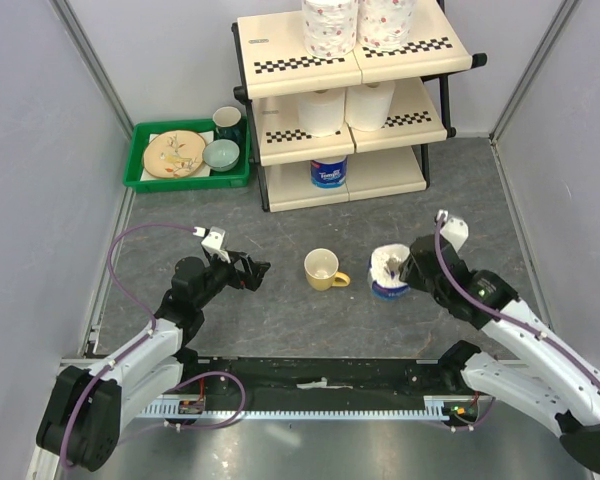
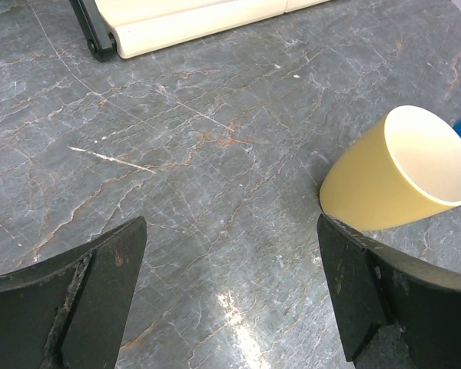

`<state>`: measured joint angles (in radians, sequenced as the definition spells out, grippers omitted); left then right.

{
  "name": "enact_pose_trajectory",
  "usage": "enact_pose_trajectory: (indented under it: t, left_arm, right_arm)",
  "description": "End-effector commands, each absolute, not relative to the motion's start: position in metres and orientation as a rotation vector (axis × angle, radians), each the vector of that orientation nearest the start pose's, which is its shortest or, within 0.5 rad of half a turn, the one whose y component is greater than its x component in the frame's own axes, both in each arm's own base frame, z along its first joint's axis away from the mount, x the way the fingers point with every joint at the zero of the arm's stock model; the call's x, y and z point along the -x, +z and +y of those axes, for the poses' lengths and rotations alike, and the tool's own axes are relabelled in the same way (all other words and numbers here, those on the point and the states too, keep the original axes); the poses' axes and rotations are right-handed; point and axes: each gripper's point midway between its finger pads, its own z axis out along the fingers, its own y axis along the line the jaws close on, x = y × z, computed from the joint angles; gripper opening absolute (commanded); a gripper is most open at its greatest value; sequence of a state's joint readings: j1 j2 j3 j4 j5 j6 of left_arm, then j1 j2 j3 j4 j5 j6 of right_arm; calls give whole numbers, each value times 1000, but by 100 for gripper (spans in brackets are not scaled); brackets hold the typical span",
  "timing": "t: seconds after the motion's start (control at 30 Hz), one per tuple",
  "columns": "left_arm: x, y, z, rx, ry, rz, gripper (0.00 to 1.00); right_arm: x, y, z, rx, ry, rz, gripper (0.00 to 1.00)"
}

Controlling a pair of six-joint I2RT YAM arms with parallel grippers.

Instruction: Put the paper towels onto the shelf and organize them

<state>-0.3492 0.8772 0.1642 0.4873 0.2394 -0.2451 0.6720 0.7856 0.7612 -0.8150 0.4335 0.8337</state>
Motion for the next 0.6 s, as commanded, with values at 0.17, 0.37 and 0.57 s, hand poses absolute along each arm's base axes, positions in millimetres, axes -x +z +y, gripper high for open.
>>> enact_pose_trajectory:
  t: [0.17, 0.37, 0.57]
  left_arm:
    - [-273, 128, -157, -287, -653, 1756, 99]
    - [-273, 127, -158, -287, -655, 1761, 99]
    - [-273, 128, -159, -290, -659, 1761, 99]
  right_arm:
    - [-309, 243, 138, -366, 268, 2030, 22]
    - [-365, 247, 133, -417, 306, 1966, 22]
    - [-416, 252, 137, -441, 377, 1889, 21]
